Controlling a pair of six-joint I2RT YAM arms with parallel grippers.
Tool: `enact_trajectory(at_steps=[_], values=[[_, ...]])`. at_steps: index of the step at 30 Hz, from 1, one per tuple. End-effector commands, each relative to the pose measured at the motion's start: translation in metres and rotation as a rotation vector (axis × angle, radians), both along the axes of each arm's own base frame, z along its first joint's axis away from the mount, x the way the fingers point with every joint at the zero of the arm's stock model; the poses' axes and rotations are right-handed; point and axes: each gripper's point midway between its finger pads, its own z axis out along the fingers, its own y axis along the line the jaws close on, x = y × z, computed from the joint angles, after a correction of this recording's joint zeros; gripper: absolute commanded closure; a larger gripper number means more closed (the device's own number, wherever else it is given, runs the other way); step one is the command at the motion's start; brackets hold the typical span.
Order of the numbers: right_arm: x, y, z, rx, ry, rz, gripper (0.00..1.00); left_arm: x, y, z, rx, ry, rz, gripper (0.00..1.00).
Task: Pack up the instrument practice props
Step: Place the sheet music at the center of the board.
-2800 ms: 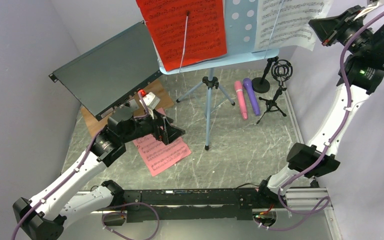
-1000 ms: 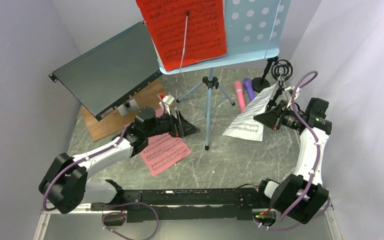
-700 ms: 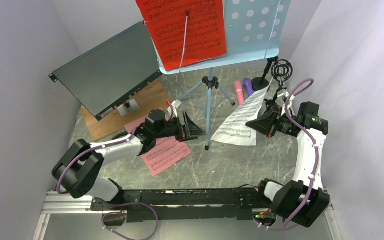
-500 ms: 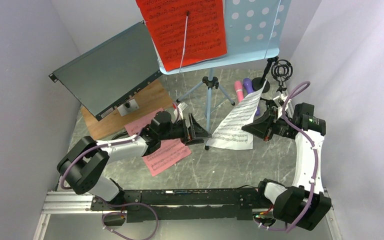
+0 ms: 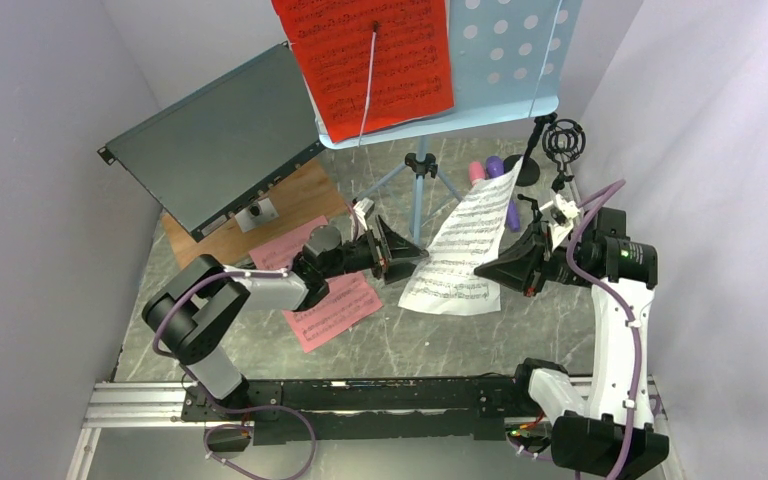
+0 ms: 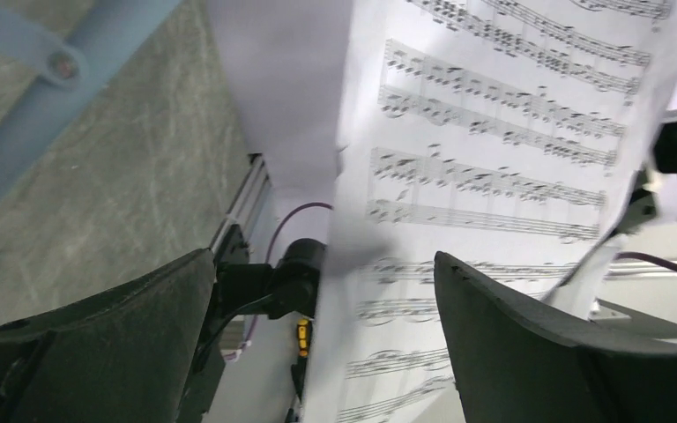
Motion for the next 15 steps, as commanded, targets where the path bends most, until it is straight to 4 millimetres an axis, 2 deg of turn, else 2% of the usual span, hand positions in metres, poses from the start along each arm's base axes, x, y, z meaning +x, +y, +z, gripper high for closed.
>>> enact_trajectory(at_steps=[1,8,15], values=[[-0.008,0.005,0.003,0.085,-0.004,0.031,1.00,-0.009,0.000,0.050,-0.204,-0.078,-0.050,0.00],[-0.003,0.002,-0.025,0.025,0.005,0.012,1.00,-0.009,0.010,0.072,-0.287,-0.087,-0.015,0.03],[0.001,-0.001,-0.041,-0.021,0.004,-0.002,1.00,-0.009,0.024,0.082,-0.217,-0.157,0.068,0.09]])
